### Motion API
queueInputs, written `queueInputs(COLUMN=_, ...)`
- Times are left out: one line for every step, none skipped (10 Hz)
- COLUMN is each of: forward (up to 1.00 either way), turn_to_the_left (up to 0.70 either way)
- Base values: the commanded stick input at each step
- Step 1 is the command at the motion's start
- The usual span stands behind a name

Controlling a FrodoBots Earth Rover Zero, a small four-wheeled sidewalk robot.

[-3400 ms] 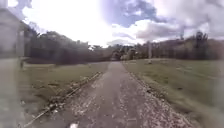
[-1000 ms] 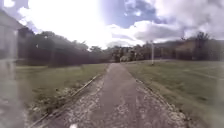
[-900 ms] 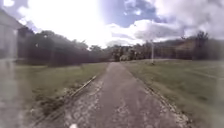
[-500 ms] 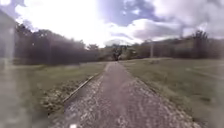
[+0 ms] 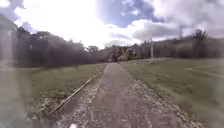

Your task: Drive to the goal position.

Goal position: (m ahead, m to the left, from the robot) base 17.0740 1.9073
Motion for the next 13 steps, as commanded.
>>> queueInputs(forward=0.7, turn_to_the_left=0.01)
queueInputs(forward=0.7, turn_to_the_left=0.01)
queueInputs(forward=0.7, turn_to_the_left=0.01)
queueInputs(forward=0.7, turn_to_the_left=0.01)
queueInputs(forward=0.7, turn_to_the_left=-0.07)
queueInputs(forward=0.7, turn_to_the_left=-0.15)
queueInputs(forward=0.7, turn_to_the_left=-0.33)
queueInputs(forward=0.7, turn_to_the_left=-0.27)
queueInputs(forward=0.7, turn_to_the_left=-0.22)
queueInputs(forward=0.7, turn_to_the_left=0.01)
queueInputs(forward=0.7, turn_to_the_left=0.01)
queueInputs(forward=0.7, turn_to_the_left=0.01)
queueInputs(forward=0.7, turn_to_the_left=0.01)
